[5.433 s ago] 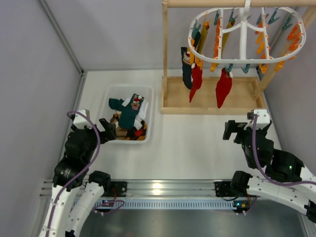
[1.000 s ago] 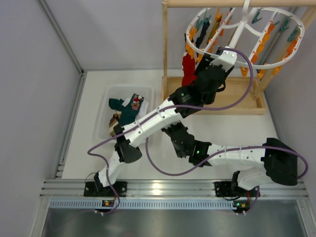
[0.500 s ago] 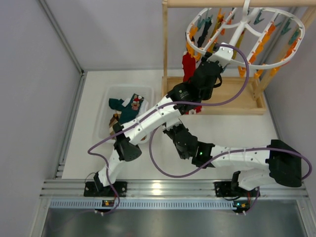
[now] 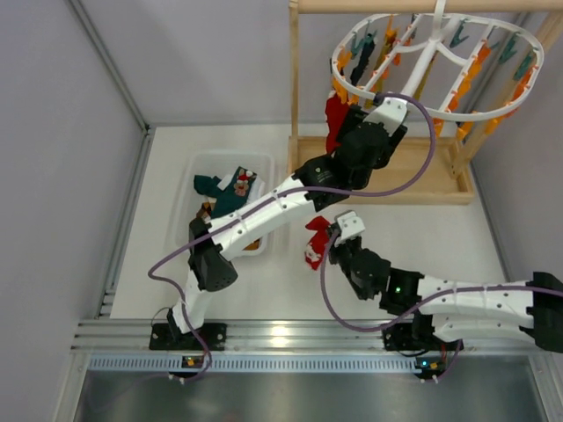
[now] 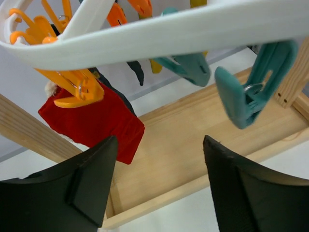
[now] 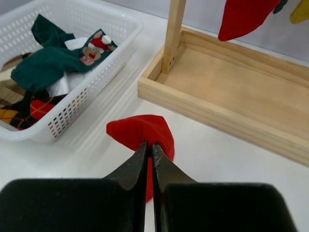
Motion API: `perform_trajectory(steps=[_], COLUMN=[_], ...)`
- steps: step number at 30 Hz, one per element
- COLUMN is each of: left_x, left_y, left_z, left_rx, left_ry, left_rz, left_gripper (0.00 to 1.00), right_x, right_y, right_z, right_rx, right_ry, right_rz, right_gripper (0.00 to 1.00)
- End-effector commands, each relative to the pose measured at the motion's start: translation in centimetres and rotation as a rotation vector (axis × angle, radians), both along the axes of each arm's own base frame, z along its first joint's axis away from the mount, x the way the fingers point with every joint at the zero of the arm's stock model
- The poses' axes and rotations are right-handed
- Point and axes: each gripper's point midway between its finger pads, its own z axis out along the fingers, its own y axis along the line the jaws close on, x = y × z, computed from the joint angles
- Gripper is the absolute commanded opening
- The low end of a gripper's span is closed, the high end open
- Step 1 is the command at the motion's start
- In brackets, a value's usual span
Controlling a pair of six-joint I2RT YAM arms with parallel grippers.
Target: Remove the socks clipped to the hanger
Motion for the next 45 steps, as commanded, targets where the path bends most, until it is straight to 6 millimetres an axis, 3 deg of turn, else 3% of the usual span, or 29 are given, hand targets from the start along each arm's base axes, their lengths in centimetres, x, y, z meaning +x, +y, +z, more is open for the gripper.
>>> perform_trajectory(steps=[1,3,5,6,8,10,11,12,13,15,17,18,20,21,23,24,26,28,29,30,32,33,35,36,37,41,42,44,45], left_x=[-2.9,-3.6,-5.0,-5.3,-6.4,-7.2,-8.4,-8.9,-9.5,-11.5,-12.5,-13.7,-14.6,-15.0,-16.0,-16.3,-17.2,-18.2,-18.5,-18.8,-19.2,-19.3,-19.4,-19.4,-19.3,-19.3,-19.4,-19.2,-19.3], left_y=[3.3,4.4,7.2,8.0,11.8,14.6,17.8,19.3,20.6,24.2,27.4,29.5,31.5,32.2,34.3,35.0,36.9,39.1,39.7,40.3,41.2,41.3,41.2,41.2,41.1,40.9,40.7,40.0,39.1], left_z=[7.4,7.0,9.0,7.5,8.7,6.3,7.8,7.0,4.4,4.4,1.6,2.1,-0.5,-1.2,-3.0,-3.5,-3.9,-4.9,-5.1,-5.7,-6.1,-6.5,-7.6,-8.0,-8.8,-10.1,-10.2,-10.4,-10.7], left_rx=[-0.185,-0.175,-0.213,-0.166,-0.222,-0.185,-0.234,-0.225,-0.190,-0.301,-0.265,-0.310,-0.279,-0.276,-0.266,-0.262,-0.294,-0.293,-0.291,-0.275,-0.288,-0.273,-0.244,-0.232,-0.210,-0.200,-0.221,-0.242,-0.248], left_ry=[-0.041,-0.028,-0.041,-0.018,-0.001,0.040,0.026,0.034,0.081,0.130,0.185,0.181,0.222,0.237,0.263,0.267,0.263,0.271,0.276,0.284,0.282,0.286,0.302,0.306,0.316,0.331,0.338,0.350,0.373], left_rz=[-0.029,-0.021,0.008,0.026,0.116,0.181,0.223,0.255,0.293,0.300,0.334,0.340,0.379,0.381,0.410,0.422,0.445,0.491,0.502,0.511,0.518,0.517,0.514,0.516,0.520,0.522,0.520,0.500,0.459], left_gripper=[0.78,0.90,0.98,0.99,0.99,0.99,0.99,0.99,0.99,0.99,0.99,0.99,0.99,0.99,0.99,0.99,0.99,0.99,0.99,0.99,0.99,0.99,0.99,0.99,0.99,0.99,0.99,0.99,0.99], right_x=[-1.7,-1.9,-1.9,-2.2,-0.7,0.3,0.4,0.4,0.6,0.8,1.0,0.9,1.6,1.4,2.5,2.8,4.2,5.5,6.0,7.2,8.6,9.6,10.6,11.3,11.5,11.1,10.9,10.3,9.8], right_y=[-0.9,-1.0,-1.2,-0.2,-0.5,0.0,0.2,1.1,1.7,3.4,4.7,5.8,7.9,9.4,12.3,13.5,16.5,19.6,20.6,22.5,24.2,25.4,26.4,26.6,26.6,24.8,23.3,21.2,19.2], right_z=[0.1,0.3,0.2,0.9,0.7,2.3,2.9,4.7,5.2,7.5,9.0,11.4,11.8,14.5,14.1,16.7,15.2,15.6,17.4,14.6,13.5,11.4,10.6,8.8,8.5,8.7,11.3,10.8,13.5], right_rx=[0.112,0.114,0.095,0.100,0.079,0.090,0.089,0.113,0.103,0.122,0.118,0.150,0.122,0.159,0.136,0.173,0.134,0.130,0.153,0.113,0.103,0.071,0.061,0.038,0.040,0.063,0.101,0.087,0.124], right_ry=[0.057,0.061,0.079,0.096,0.130,0.119,0.115,0.100,0.097,0.082,0.064,0.042,0.050,0.026,0.050,0.022,0.059,0.064,0.040,0.078,0.095,0.129,0.133,0.158,0.164,0.168,0.134,0.143,0.109], right_rz=[0.044,0.064,0.083,0.145,0.124,0.132,0.141,0.172,0.184,0.226,0.265,0.305,0.344,0.406,0.456,0.491,0.516,0.540,0.545,0.542,0.528,0.514,0.495,0.463,0.449,0.413,0.380,0.349,0.326], right_gripper=[0.00,0.00,0.00,0.00,0.00,0.00,0.00,0.00,0.00,0.00,0.00,0.00,0.00,0.00,0.00,0.00,0.00,0.00,0.00,0.00,0.00,0.00,0.18,0.59,0.72,0.96,0.97,0.98,1.00])
